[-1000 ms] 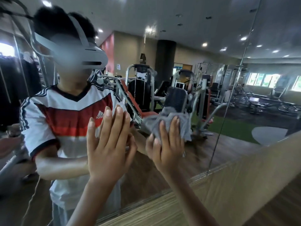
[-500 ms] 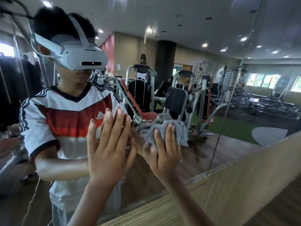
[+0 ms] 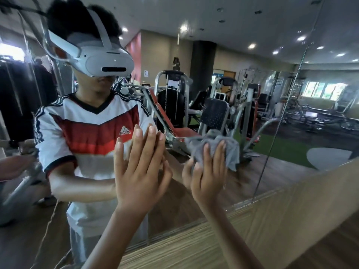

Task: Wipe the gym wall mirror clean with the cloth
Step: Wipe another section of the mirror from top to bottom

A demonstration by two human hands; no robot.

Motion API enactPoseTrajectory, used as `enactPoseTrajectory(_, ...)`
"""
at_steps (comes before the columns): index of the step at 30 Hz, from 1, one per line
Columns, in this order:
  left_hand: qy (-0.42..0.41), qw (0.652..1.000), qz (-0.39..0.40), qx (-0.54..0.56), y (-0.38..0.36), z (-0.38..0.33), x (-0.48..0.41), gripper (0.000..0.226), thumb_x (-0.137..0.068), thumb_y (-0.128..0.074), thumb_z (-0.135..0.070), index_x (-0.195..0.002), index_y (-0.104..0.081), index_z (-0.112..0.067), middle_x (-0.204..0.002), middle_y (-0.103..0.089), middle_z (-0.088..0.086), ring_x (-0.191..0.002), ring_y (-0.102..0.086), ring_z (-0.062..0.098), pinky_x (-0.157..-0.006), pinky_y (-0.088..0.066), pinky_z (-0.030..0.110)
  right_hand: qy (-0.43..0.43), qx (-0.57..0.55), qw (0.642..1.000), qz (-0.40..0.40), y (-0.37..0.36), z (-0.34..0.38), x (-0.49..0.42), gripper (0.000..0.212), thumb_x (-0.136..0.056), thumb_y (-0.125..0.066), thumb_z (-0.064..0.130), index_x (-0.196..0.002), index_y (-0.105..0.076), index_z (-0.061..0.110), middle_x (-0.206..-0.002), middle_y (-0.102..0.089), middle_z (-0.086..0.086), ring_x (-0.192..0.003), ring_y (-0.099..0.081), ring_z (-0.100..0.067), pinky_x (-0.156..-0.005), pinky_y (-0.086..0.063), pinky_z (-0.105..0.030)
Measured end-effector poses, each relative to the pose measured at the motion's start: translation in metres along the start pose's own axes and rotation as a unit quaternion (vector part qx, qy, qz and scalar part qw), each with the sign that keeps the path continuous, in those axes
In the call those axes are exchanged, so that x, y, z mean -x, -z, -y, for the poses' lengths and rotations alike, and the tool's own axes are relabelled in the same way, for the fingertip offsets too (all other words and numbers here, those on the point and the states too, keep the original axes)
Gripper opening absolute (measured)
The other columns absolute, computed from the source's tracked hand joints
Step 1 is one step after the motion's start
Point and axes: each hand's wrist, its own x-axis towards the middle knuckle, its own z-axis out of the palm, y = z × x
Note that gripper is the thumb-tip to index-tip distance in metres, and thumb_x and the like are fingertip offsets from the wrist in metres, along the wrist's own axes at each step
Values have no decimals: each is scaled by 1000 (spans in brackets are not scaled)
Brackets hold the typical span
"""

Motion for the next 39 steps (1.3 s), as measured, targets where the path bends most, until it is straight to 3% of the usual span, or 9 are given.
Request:
enactPoseTrajectory(3, -9, 1000, 20, -4, 0, -4, 21, 58, -90, -59, -27, -144, -52, -6, -153, -44, 12, -148, -31, 30, -119, -22, 58, 105, 18, 992, 61, 12, -44, 50, 46, -105, -29, 32, -145, -46, 18, -166, -17, -3, -151, -22, -23, -117, -29, -41)
enactPoseTrajectory(8, -8, 998, 31, -45, -6, -12, 35, 66, -88, -60, -30, -148, -45, -6, -156, -38, 10, -151, -25, 28, -121, -15, 58, -245, -14, 969, -7, 11, -55, 24, 55, -100, -33, 24, -151, -31, 2, -162, -20, -19, -151, -17, -31, -121, -18, -50)
enactPoseTrajectory(10, -8, 999, 31, -39, -6, -12, 35, 65, -90, -58, -30, -149, -45, -6, -156, -39, 11, -151, -26, 29, -121, -14, 58, -265, -34, 963, -33, 4, -28, 1, 55, -103, -31, 27, -151, -31, 2, -160, -22, -24, -150, -18, -34, -124, -15, -42)
enactPoseTrajectory(14, -8, 999, 33, -25, -6, -11, 37, 63, -92, -55, -32, -148, -46, -6, -156, -40, 12, -150, -27, 30, -121, -15, 58, -20, -29, 999, 27, -1, 16, 24, 51, -107, -27, 31, -154, -28, 12, -165, -14, -10, -152, -18, -30, -121, -21, -51)
enactPoseTrajectory(18, -12, 999, 29, -21, -6, -9, 40, 61, -92, -53, -32, -147, -47, -6, -155, -41, 11, -150, -28, 29, -121, -17, 58, 148, 22, 985, 91, 11, -35, 78, 49, -105, -26, 35, -153, -35, 29, -167, -14, 1, -152, -21, -20, -120, -22, -35)
enactPoseTrajectory(22, -7, 999, 21, -29, -7, -14, 37, 63, -90, -57, -29, -148, -46, -7, -155, -41, 10, -150, -26, 28, -121, -17, 58, -139, 14, 990, 18, 16, -66, 56, 51, -102, -35, 25, -145, -42, 1, -162, -21, -16, -149, -21, -34, -119, -21, -47)
enactPoseTrajectory(25, -5, 999, 23, -23, -7, -14, 38, 64, -88, -59, -28, -147, -47, -7, -154, -42, 10, -150, -27, 28, -120, -18, 58, -251, -25, 967, -33, 6, -38, 8, 53, -104, -33, 27, -146, -39, -5, -155, -26, -32, -147, -22, -37, -124, -13, -35)
enactPoseTrajectory(34, -7, 1000, 27, 3, -5, -10, 40, 57, -92, -51, -29, -145, -50, -8, -153, -44, 11, -149, -30, 28, -121, -16, 56, 95, 14, 992, 78, 10, -37, 82, 47, -105, -28, 33, -150, -39, 26, -167, -14, -2, -152, -19, -22, -119, -25, -39)
enactPoseTrajectory(39, -9, 1000, 24, -9, -4, -13, 38, 58, -90, -54, -27, -145, -50, -9, -152, -44, 9, -149, -31, 28, -121, -17, 56, -217, -6, 976, -3, 9, -46, 39, 54, -97, -36, 18, -148, -35, 1, -160, -22, -22, -151, -15, -26, -123, -16, -44)
